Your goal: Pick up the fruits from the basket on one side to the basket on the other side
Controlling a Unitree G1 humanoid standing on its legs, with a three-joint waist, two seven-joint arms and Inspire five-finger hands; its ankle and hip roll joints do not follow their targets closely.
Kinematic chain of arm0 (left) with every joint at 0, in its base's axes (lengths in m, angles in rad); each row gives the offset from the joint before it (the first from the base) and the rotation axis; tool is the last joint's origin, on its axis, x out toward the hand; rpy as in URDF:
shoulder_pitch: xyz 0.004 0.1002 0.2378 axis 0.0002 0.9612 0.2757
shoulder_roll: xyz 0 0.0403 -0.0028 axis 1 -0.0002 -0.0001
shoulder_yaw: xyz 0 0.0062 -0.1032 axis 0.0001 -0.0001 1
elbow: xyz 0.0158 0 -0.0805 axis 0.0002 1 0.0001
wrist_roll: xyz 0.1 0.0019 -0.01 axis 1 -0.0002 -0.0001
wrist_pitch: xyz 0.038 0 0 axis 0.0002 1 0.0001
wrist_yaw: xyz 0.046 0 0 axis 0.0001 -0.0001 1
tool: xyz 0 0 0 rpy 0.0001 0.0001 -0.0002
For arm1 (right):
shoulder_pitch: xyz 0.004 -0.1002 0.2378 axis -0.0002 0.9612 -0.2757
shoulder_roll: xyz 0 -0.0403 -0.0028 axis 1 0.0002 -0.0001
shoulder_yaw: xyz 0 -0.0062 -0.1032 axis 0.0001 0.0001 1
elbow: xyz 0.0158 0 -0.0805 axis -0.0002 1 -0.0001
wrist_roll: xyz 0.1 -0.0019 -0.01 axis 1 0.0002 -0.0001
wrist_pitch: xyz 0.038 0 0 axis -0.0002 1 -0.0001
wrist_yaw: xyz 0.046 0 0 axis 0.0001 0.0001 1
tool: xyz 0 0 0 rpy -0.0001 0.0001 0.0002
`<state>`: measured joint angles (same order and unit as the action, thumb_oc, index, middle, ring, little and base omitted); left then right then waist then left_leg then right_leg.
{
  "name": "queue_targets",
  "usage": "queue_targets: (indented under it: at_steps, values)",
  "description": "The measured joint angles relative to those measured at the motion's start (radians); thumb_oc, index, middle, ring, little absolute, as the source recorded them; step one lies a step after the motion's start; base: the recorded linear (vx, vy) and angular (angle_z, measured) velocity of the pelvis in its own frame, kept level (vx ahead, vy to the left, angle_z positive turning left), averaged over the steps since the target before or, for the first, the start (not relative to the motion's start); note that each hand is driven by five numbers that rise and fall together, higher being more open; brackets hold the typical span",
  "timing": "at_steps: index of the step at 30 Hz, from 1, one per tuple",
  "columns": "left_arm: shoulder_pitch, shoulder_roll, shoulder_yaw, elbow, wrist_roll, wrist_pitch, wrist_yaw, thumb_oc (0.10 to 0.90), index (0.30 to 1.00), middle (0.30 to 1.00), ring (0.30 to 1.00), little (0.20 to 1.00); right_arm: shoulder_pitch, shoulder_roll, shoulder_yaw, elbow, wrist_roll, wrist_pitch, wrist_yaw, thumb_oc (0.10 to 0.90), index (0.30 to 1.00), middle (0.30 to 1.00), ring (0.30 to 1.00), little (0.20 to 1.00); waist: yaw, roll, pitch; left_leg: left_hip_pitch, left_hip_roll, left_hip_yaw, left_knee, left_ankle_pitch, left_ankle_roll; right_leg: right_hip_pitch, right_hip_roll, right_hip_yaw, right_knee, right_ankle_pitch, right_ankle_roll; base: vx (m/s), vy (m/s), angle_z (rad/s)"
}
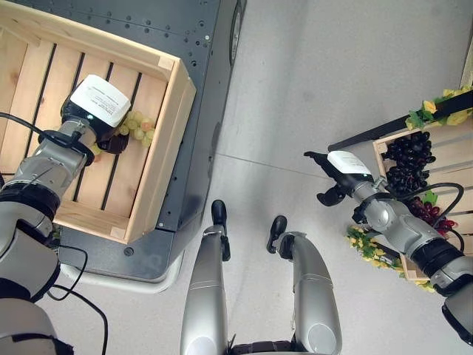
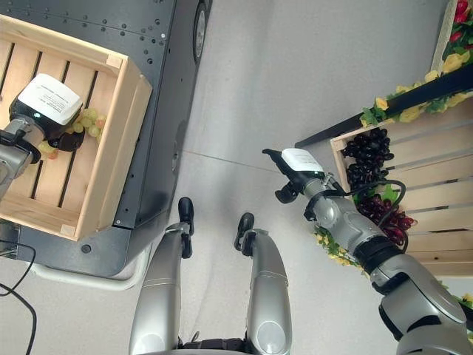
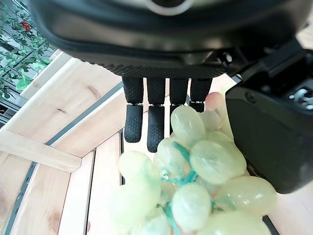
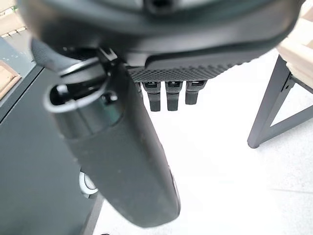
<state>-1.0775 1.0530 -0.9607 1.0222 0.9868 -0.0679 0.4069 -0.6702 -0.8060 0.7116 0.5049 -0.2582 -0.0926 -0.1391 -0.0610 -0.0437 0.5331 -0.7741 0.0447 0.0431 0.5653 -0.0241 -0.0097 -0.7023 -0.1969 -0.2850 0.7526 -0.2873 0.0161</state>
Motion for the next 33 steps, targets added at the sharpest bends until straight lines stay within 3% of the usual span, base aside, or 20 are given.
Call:
queue_targets:
  at_steps: [3,6,9,12,16,29,33]
  values:
    - [0.037,-0.002,0.0,0.0,-0.004,0.0,0.01,0.4,0.3,0.3,0.3,0.3,0.01,0.0,0.0,-0.001,0.0,-0.003,0.0,0.8,0.9,0.9,0.9,0.9,0.001,-0.001,-0.001,0.029,0.0,0.003,-0.017,0.003,0.0,0.024,0.0,0.001,-0.006,0.0,0.0,-0.01,-0.023,0.0]
    - [0.099,-0.01,0.044,-0.002,-0.169,-0.007,0.051,0.4,0.3,0.3,0.3,0.3,0.033,0.0,-0.003,-0.003,-0.001,-0.005,0.0,0.8,0.9,0.9,0.9,0.9,0.007,-0.001,0.0,0.063,0.0,0.003,-0.023,0.007,-0.001,0.056,0.002,0.001,-0.016,0.0,0.0,0.01,-0.058,0.0]
    - [0.186,-0.037,0.177,-0.012,-0.433,-0.038,0.08,0.4,0.3,0.3,0.3,0.3,0.084,0.001,-0.013,-0.008,-0.003,-0.007,-0.002,0.8,0.9,0.9,0.9,0.9,0.025,-0.003,0.0,0.119,0.001,0.002,-0.061,0.012,-0.006,0.108,0.01,0.0,-0.041,0.001,0.002,0.01,-0.081,0.01]
    - [0.325,-0.083,0.459,-0.078,-0.669,-0.095,0.063,0.4,0.3,0.3,0.3,0.3,0.19,0.018,-0.084,-0.046,-0.011,-0.008,-0.003,0.8,0.9,0.9,0.9,0.9,0.042,-0.006,0.0,0.183,-0.001,-0.005,-0.081,0.017,-0.008,0.172,0.018,-0.002,-0.063,0.001,0.002,0.03,-0.084,0.06]
    - [0.436,-0.128,0.636,-0.101,-0.829,-0.103,0.017,0.4,0.3,0.3,0.3,0.3,0.27,0.03,-0.129,-0.072,-0.015,-0.009,-0.004,0.8,0.9,0.9,0.9,0.9,0.047,-0.01,0.0,0.293,-0.002,-0.008,-0.13,0.019,-0.011,0.285,0.03,0.0,-0.119,0.007,0.013,0.04,-0.061,0.03]
    - [0.576,-0.14,0.754,-0.286,-1.028,-0.148,-0.059,0.4,0.3,0.3,0.3,0.3,0.34,0.079,-0.214,-0.122,-0.044,-0.027,-0.004,0.8,0.9,0.9,0.9,0.9,0.076,-0.008,-0.003,0.566,-0.008,0.018,-0.346,0.06,-0.009,0.528,0.058,0.025,-0.312,0.043,0.041,0.05,-0.042,-0.03]
    - [0.636,-0.141,0.838,-0.43,-1.091,-0.168,-0.102,0.4,0.3,0.3,0.3,0.3,0.41,0.118,-0.285,-0.16,0.042,-0.037,0.003,0.8,0.9,0.9,0.9,0.9,0.078,0.002,-0.012,0.666,-0.009,0.019,-0.427,0.067,-0.007,0.64,0.075,0.026,-0.419,0.069,0.055,0.08,-0.062,-0.02]
